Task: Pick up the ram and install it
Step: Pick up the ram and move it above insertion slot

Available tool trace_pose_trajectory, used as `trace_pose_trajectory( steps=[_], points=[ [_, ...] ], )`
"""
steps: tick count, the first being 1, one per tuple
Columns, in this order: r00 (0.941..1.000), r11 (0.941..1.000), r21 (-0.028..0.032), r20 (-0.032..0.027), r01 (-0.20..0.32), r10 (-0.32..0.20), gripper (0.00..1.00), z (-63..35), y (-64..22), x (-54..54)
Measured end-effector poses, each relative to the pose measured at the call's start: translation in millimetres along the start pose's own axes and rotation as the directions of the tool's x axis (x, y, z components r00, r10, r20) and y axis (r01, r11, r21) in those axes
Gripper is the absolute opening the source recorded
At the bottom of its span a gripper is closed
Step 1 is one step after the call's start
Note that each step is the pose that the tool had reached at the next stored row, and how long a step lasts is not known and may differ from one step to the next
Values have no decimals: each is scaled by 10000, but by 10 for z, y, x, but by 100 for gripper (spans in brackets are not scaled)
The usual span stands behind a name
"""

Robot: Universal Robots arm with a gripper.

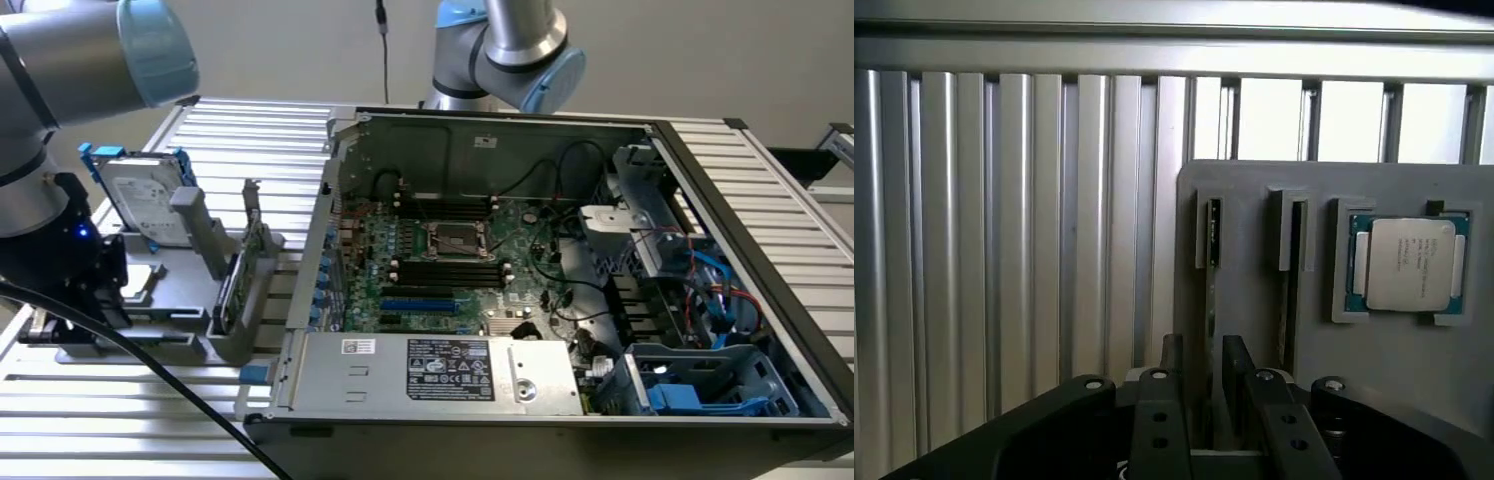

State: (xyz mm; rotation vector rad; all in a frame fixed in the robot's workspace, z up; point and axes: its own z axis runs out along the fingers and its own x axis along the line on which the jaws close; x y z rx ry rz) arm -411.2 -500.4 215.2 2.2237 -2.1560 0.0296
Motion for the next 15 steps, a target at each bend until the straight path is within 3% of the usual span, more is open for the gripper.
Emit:
trace_pose_trajectory(
  steps=[4, 5, 9, 15],
  points=[
    [9999, 9999, 7, 25, 125, -125, 30, 56, -14, 4],
    [9999, 9999, 8, 70, 148, -148, 30, 63, -14, 6],
    [9992, 9998, 25, 363, 188, -189, 30, 90, -14, 17],
    [9989, 9998, 25, 427, 188, -189, 30, 148, -14, 48]
  ],
)
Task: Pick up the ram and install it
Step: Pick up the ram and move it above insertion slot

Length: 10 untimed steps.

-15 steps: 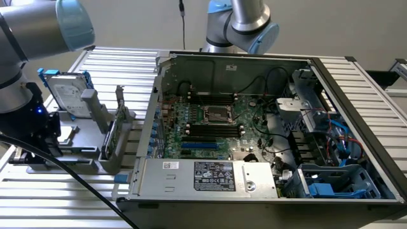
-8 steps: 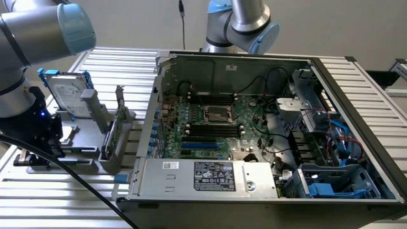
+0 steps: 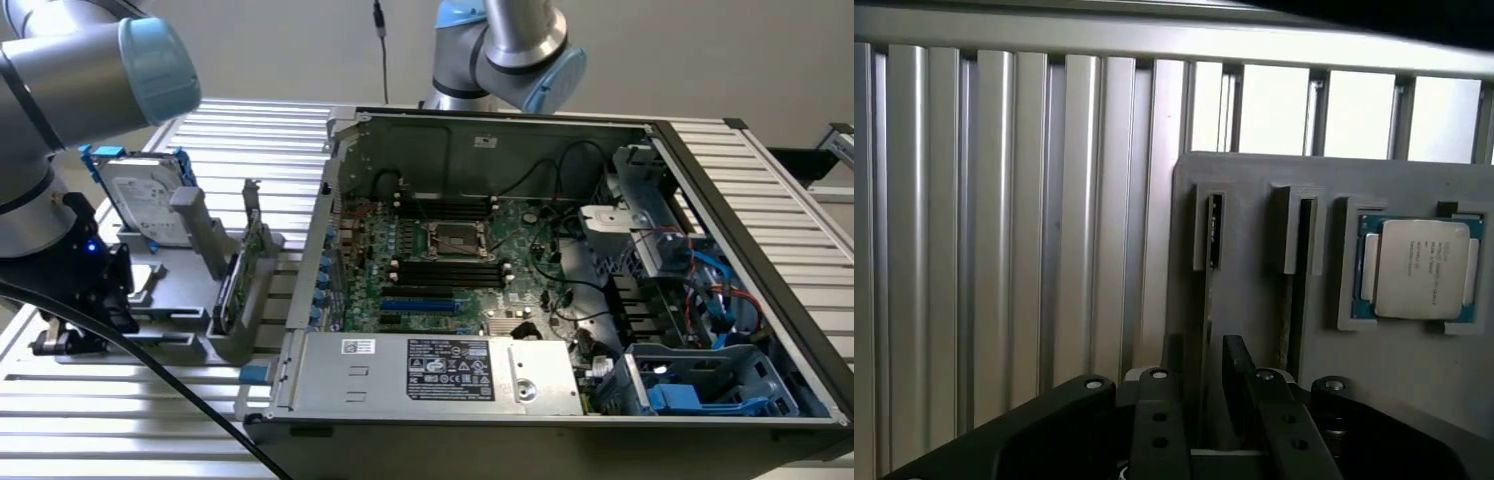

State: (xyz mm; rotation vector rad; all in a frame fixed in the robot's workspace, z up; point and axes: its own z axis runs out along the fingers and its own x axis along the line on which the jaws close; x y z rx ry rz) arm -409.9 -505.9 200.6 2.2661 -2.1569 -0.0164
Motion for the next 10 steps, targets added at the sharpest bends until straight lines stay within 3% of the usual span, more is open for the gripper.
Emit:
trace_pose_trajectory(
  steps=[4, 10],
  points=[
    [10000, 10000, 1, 82, 3, -3, 30, 41, 0, 7],
    [9996, 10000, 7, 275, 6, -6, 30, 66, -1, 13]
  ],
)
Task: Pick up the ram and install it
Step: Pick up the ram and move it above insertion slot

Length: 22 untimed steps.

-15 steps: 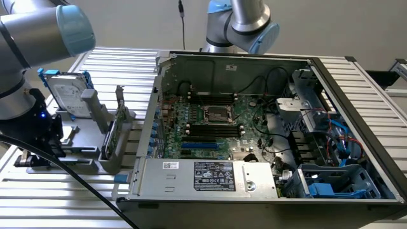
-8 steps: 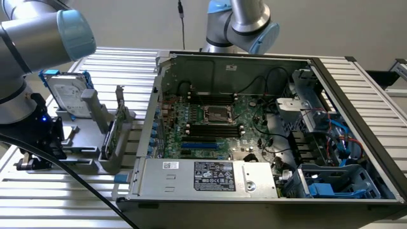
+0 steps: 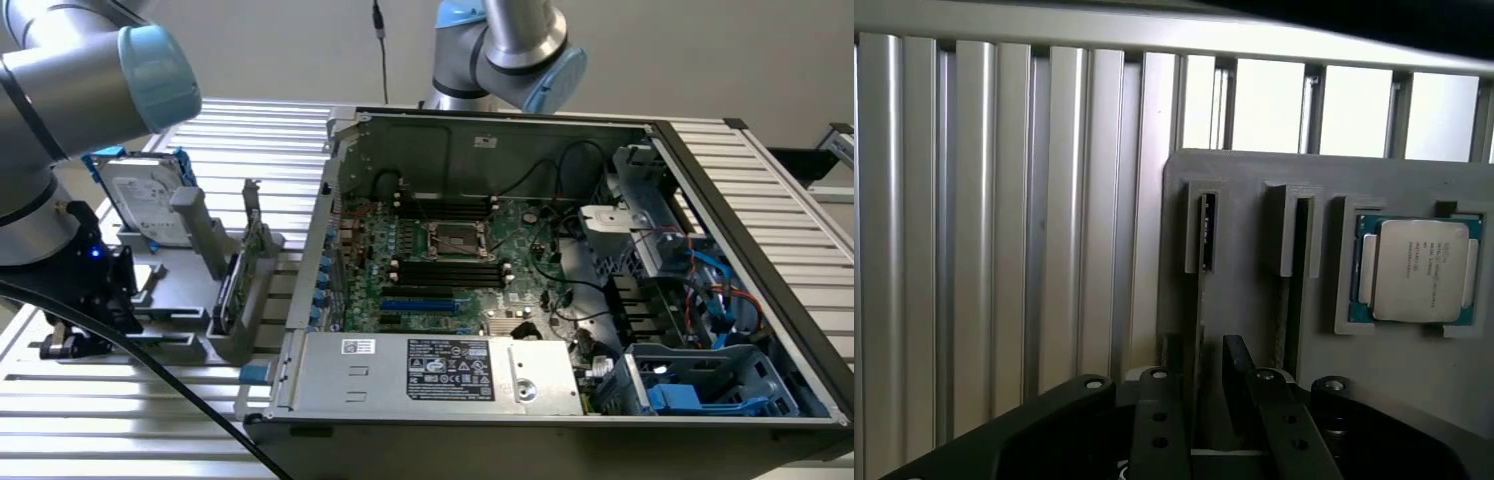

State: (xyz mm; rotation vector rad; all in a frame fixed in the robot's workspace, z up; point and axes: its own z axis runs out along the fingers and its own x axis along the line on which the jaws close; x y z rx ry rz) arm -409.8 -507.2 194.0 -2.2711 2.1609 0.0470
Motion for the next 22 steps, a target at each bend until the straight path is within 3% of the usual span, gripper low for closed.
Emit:
trace_pose_trajectory(
  steps=[10, 16, 17, 22],
  points=[
    [10000, 10000, -66, 74, -5, 5, 30, 3, 2, 42],
    [9998, 10000, -64, 181, -3, 4, 28, 3, 3, 51],
    [9998, 10000, -63, 201, -2, 3, 21, 3, 3, 52],
    [9996, 10000, -59, 293, -2, 4, 21, 3, 2, 55]
  ],
)
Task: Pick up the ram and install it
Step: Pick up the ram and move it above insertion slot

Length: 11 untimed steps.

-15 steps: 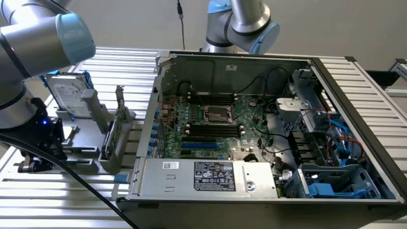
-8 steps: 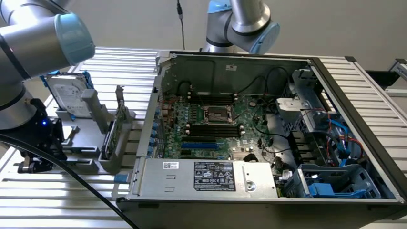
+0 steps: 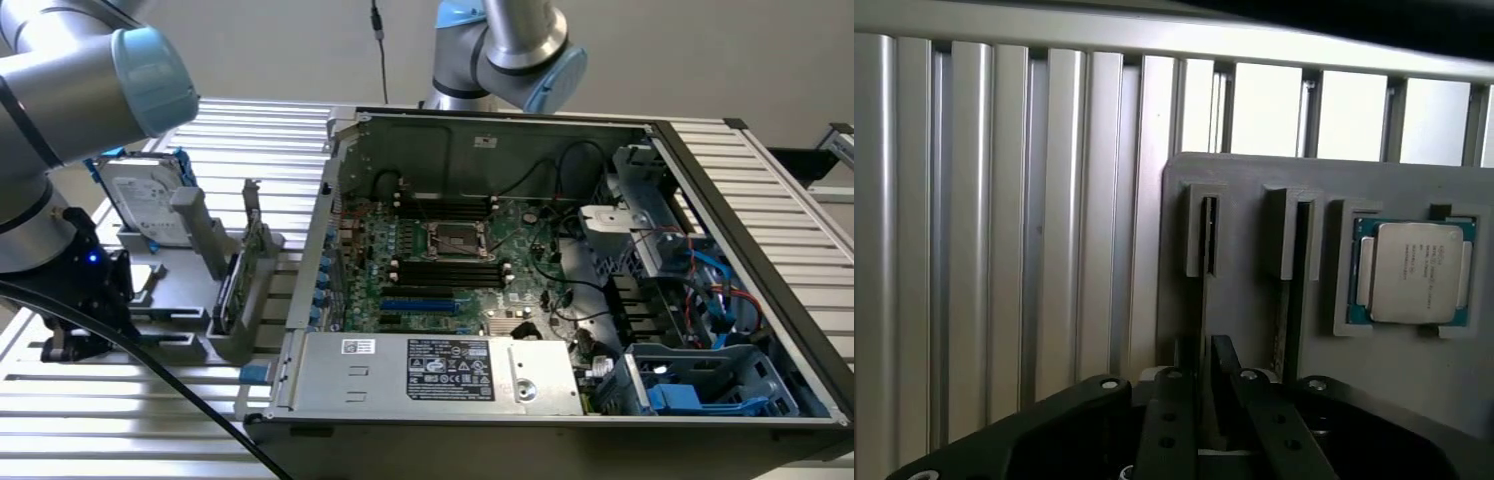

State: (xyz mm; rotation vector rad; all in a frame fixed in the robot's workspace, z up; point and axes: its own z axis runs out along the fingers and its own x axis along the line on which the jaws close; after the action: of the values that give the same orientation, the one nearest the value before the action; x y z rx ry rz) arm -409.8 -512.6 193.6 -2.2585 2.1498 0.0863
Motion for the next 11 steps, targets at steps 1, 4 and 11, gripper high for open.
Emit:
trace_pose_trajectory(
  steps=[1, 4, 11],
  points=[
    [10000, 10000, -1, 17, -3, 3, 19, 0, 0, 0],
    [10000, 10000, -13, 45, -9, 9, 15, 0, -1, 1],
    [9999, 9999, -104, 89, -57, 57, 15, -28, -8, 1]
  ],
)
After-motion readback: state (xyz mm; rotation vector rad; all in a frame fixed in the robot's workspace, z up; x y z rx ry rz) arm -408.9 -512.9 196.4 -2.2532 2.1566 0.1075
